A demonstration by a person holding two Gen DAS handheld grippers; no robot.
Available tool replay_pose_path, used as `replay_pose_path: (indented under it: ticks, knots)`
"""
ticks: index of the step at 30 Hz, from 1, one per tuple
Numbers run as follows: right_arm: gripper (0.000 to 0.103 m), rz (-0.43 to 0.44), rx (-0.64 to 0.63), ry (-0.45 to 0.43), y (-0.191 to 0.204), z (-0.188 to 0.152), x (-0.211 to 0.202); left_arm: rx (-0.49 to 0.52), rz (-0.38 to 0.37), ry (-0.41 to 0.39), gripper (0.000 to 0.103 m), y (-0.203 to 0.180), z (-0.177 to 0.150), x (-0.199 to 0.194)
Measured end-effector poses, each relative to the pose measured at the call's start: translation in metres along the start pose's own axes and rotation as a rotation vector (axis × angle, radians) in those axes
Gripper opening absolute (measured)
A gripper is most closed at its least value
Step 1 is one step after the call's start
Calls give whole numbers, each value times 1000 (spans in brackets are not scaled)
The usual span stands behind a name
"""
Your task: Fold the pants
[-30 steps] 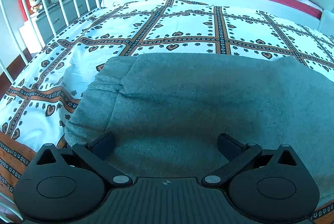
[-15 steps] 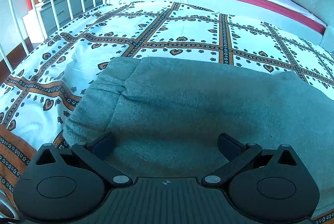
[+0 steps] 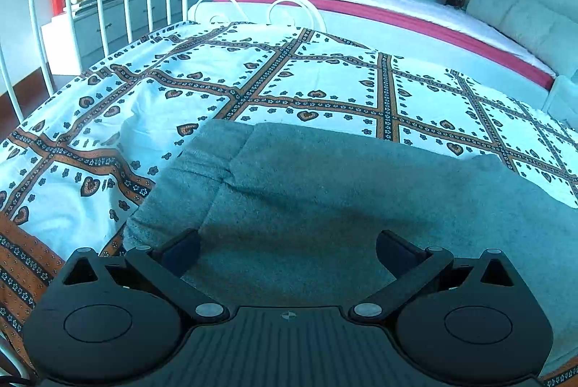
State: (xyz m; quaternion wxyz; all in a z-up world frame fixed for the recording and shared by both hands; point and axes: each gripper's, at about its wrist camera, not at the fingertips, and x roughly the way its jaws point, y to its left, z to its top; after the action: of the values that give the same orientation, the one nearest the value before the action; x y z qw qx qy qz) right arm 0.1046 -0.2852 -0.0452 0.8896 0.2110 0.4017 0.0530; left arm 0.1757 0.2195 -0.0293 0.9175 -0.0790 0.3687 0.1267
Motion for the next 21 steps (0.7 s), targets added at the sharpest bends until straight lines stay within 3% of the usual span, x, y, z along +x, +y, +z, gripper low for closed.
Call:
replay_pose_path:
  ticks: [1, 2, 3, 7, 9, 10, 11, 13, 14, 19, 21]
  knots:
    - [33, 4, 37, 8, -4, 3, 5, 0, -1, 1, 103, 0, 0, 0]
    - [12, 21, 76, 12, -8, 6, 9, 2, -2, 2, 103, 0, 0, 0]
    - [0, 44, 102, -12, -11, 6, 6, 5, -1, 4, 103, 0, 0, 0]
    - [0, 156, 208, -288, -26, 17, -44, 15, 1, 5, 103, -1, -1, 0]
    - [0, 191, 349, -435, -55, 18, -70, 12, -1, 5, 103, -1, 0, 0]
    - [8, 180, 440, -492, -74, 16, -78, 12, 0, 5, 103, -1, 0, 0]
    - [22, 152, 523, -519, -93, 14, -83, 13, 0, 5, 103, -1, 0, 0]
    - [23, 98, 659, -496, -128, 10, -88, 14, 4, 6, 103, -2, 0, 0]
    - [23, 60, 666, -488, -137, 8, -92, 11, 5, 6, 103, -2, 0, 0]
    - [26, -25, 533, -419, -138, 3, -96, -7, 5, 5, 103, -1, 1, 1]
    - [27, -33, 542, -358, -143, 5, -89, -3, 6, 6, 103, -1, 1, 1]
